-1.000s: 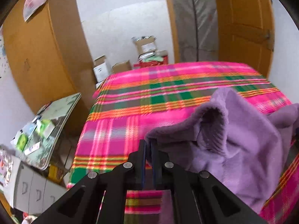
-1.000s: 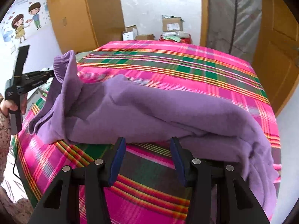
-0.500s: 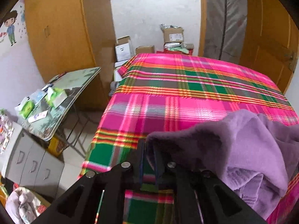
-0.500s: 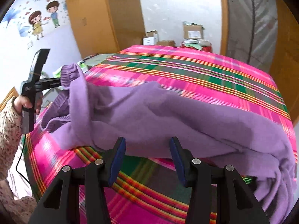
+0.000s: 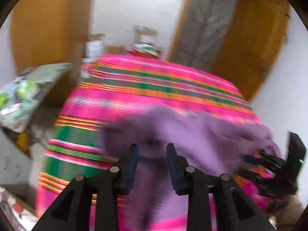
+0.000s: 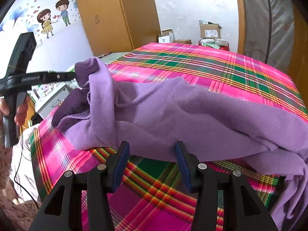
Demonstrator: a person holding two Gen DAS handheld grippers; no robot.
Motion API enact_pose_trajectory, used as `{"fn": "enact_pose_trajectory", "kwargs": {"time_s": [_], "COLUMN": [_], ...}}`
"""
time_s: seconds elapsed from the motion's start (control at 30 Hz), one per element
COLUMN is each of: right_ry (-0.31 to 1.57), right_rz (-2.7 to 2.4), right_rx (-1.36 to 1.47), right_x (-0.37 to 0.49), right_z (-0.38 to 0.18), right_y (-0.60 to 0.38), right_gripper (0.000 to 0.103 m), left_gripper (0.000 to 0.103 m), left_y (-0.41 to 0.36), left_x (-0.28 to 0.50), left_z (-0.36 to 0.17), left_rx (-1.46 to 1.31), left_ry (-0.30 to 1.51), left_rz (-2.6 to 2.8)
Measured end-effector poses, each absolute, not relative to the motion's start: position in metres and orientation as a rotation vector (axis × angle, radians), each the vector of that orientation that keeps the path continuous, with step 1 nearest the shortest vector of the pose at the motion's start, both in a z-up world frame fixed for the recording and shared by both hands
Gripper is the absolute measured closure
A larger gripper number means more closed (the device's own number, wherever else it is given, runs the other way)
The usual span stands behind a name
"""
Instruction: Fold clothes
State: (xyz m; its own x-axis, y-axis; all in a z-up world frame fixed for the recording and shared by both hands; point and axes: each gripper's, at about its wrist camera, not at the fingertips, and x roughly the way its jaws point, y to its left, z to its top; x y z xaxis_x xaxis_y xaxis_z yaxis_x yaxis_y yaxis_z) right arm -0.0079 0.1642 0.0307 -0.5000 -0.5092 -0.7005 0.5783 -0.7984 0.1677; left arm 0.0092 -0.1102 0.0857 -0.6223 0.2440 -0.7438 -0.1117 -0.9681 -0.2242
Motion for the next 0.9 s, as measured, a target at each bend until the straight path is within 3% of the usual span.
{"fn": "enact_pose_trajectory", "kwargs": {"time_s": [0.27, 0.7, 0.9], "right_ry": [0.101, 0.055, 0.039], "right_rz": [-2.312, -2.32, -2.314], "right_rx": [1.022, 1.037, 1.07], "right_x": [-0.001, -0.004, -0.009], "right_z": [0.032, 0.024, 0.018], "right_y": [0.182, 0.2, 0.205], "right_gripper": [0.052, 0.052, 0.052], "left_gripper": [0.066, 0.066, 0.092], "left_y": [-0.058, -0.061, -0.069], "left_x": [0.004, -0.027, -0.028], "left_z": [0.079, 0.026, 0.032], "left_rx": [-1.325, -1.568, -1.508], "left_ry": [-0.241, -0.646, -0.748], "left_rz": [2.525, 2.303, 2.313]}}
